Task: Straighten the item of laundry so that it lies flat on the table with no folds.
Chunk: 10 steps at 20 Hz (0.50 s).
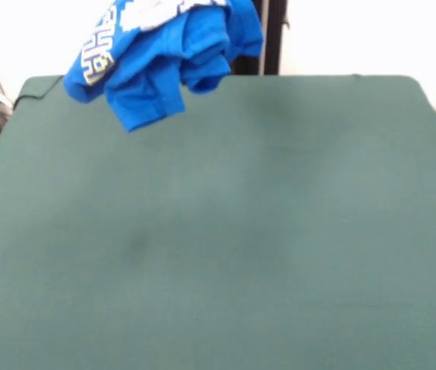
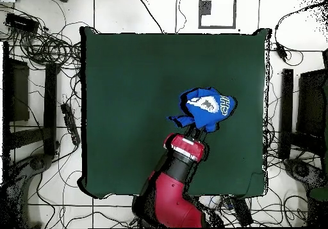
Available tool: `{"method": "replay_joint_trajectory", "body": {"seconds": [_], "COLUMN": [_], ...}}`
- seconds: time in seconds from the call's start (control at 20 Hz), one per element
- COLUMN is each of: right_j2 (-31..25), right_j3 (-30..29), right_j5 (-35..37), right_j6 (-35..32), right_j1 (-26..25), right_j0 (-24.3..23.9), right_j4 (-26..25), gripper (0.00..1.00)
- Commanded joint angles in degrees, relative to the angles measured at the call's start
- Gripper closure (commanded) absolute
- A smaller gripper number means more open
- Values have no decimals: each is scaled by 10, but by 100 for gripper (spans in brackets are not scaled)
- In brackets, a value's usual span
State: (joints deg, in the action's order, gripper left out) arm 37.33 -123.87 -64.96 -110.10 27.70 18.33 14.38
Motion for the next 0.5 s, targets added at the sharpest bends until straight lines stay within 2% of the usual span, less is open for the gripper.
{"method": "replay_joint_trajectory", "body": {"seconds": [0.05,0.3,0.4,0.5], "right_j2": [8,60,93,132], "right_j3": [-115,-144,-144,-124], "right_j5": [-129,-91,-36,38], "right_j6": [-206,-201,-185,-165], "right_j1": [82,201,271,361], "right_j0": [4,-7,-6,15], "right_j4": [-10,-93,-145,-184], "gripper": [100,100,100,100]}}
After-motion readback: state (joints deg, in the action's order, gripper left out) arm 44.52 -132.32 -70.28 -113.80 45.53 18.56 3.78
